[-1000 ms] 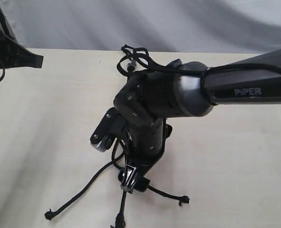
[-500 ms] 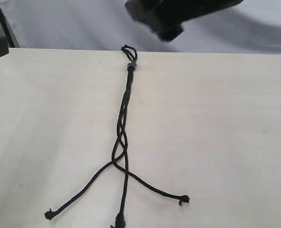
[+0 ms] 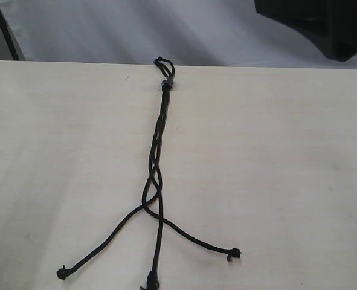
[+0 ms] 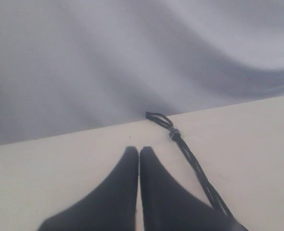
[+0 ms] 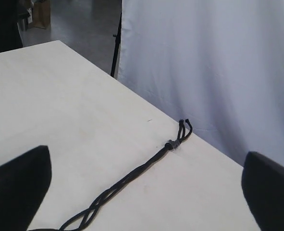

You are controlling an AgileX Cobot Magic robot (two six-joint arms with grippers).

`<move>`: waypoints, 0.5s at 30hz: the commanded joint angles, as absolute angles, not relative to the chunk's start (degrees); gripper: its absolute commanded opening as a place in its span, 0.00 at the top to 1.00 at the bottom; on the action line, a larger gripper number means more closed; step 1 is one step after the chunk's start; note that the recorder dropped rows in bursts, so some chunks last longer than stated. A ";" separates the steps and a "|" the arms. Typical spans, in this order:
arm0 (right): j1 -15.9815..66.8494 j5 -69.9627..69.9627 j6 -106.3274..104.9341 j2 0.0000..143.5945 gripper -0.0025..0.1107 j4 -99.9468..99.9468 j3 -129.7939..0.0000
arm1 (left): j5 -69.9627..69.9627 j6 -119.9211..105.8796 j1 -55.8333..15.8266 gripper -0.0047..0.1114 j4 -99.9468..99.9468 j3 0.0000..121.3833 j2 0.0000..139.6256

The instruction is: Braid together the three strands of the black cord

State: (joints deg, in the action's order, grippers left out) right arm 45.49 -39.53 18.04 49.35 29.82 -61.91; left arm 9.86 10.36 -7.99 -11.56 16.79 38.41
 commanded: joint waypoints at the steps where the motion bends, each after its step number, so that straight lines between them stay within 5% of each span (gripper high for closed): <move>1: 45.42 -39.38 18.19 48.06 0.05 30.10 -61.66 | 9.94 10.80 -7.96 0.95 -11.52 16.44 37.99; 15: 45.42 -39.38 18.19 48.17 0.05 30.10 -61.66 | 2.14 9.01 -7.96 0.95 -11.52 13.96 23.56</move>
